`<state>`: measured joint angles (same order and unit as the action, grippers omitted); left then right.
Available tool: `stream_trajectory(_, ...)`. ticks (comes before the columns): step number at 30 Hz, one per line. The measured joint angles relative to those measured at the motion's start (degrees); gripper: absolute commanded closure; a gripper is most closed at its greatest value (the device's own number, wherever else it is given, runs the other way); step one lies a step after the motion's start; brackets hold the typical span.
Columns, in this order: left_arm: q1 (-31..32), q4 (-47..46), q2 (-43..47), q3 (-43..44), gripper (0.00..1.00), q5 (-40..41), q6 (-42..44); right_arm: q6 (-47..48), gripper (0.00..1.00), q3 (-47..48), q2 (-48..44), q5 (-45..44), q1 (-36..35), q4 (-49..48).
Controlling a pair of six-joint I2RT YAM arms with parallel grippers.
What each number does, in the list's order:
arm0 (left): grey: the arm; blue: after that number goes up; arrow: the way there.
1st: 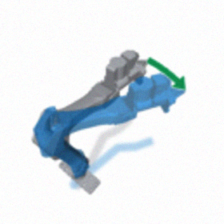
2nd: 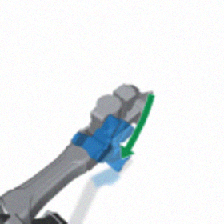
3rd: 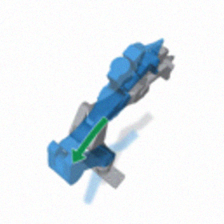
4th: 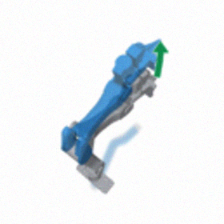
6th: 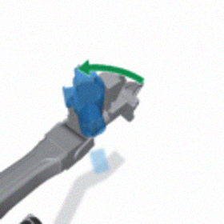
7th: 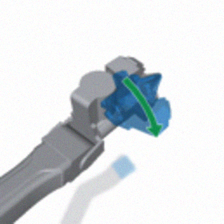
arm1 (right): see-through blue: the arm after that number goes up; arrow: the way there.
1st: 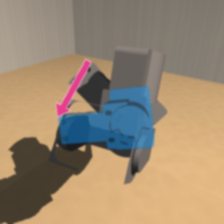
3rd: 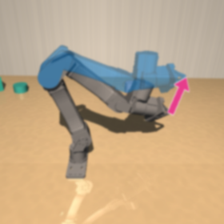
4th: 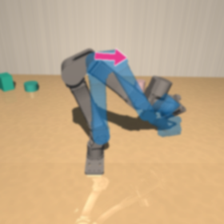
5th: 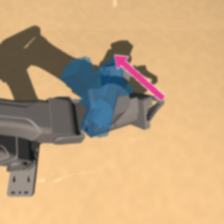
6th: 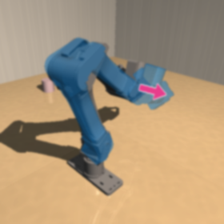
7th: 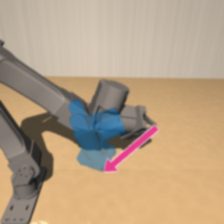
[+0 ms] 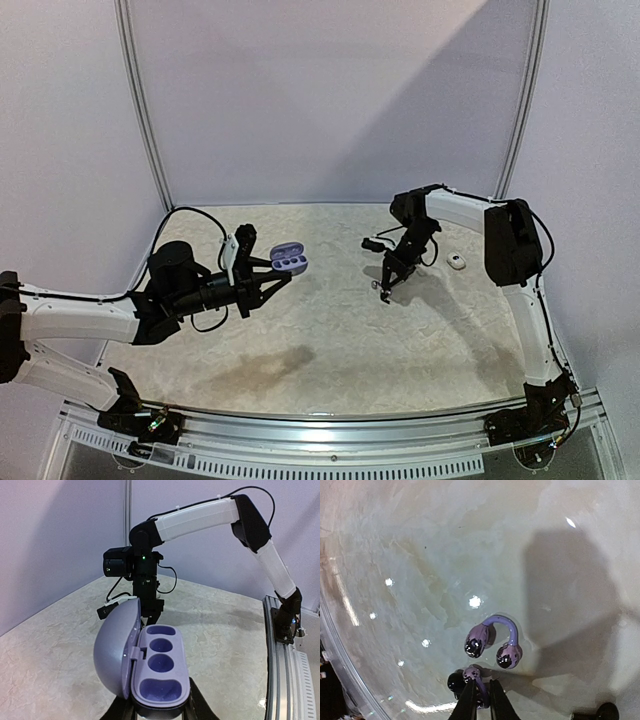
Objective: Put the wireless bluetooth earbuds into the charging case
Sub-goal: Pick up the right earbud from the center of the board.
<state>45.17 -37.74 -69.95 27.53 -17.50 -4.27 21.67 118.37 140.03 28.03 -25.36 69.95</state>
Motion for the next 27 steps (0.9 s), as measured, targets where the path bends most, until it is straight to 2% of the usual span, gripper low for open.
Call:
stream_trajectory(5, 0.0, 0.0, 0.0, 0.0, 1.0, 0.0, 0.4, 0.5, 1.0, 0.0, 0.0, 1.4, 0.0, 1.2)
stream_trajectory(16, 0.0, 0.0, 0.0, 0.0, 1.0, 0.0, 1.1, 0.0, 1.0, -1.1, -2.3, 0.4, 0.0, 1.4)
stream_trajectory(19, 0.0, -0.2, 0.0, -0.1, 1.0, -0.3, 1.8, -0.7, 1.0, -3.6, -7.7, -2.3, 0.0, -1.5)
stream_trajectory(23, 0.0, -1.1, 0.0, -0.4, 1.0, -2.5, 5.4, 0.5, 1.0, -10.8, -21.1, -5.1, -1.4, -9.3)
stream_trajectory(27, 0.0, -2.4, 0.0, -0.4, 1.0, -6.0, 10.1, 5.8, 1.0, -16.2, -36.7, -6.5, -8.0, -19.4)
